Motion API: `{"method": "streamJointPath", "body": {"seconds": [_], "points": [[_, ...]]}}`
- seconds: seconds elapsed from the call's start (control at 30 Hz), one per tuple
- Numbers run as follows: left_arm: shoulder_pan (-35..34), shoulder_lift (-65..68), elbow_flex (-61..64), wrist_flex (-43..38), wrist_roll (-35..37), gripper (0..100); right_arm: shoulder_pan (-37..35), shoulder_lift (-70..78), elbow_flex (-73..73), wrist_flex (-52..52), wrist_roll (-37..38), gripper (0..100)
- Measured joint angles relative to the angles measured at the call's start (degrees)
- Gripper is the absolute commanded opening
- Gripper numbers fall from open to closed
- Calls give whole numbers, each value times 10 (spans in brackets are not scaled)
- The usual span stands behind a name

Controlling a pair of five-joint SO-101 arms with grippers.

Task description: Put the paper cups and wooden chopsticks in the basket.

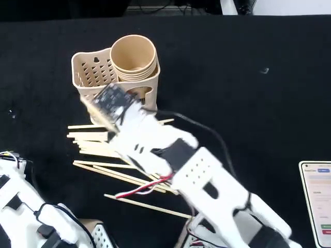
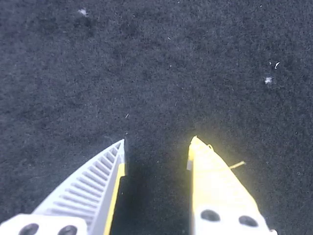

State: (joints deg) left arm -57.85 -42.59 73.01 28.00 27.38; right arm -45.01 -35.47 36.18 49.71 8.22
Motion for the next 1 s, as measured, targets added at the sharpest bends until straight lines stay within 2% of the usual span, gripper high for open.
{"method": "streamJointPath", "body": {"seconds": [0.33, 0.4, 0.63, 0.83, 1.0], "points": [[58, 0, 0, 0, -1, 213, 0, -47, -215, -27, -4, 10], [77, 0, 3, 0, -2, 213, -2, -32, -247, -63, -4, 10], [165, 0, 8, 0, -77, 213, -1, 56, -270, -268, -4, 10], [179, 0, 11, 0, -85, 213, 23, 135, -283, -428, -4, 10], [179, 0, 12, 0, -84, 213, 56, 228, -315, -463, -4, 10]]}}
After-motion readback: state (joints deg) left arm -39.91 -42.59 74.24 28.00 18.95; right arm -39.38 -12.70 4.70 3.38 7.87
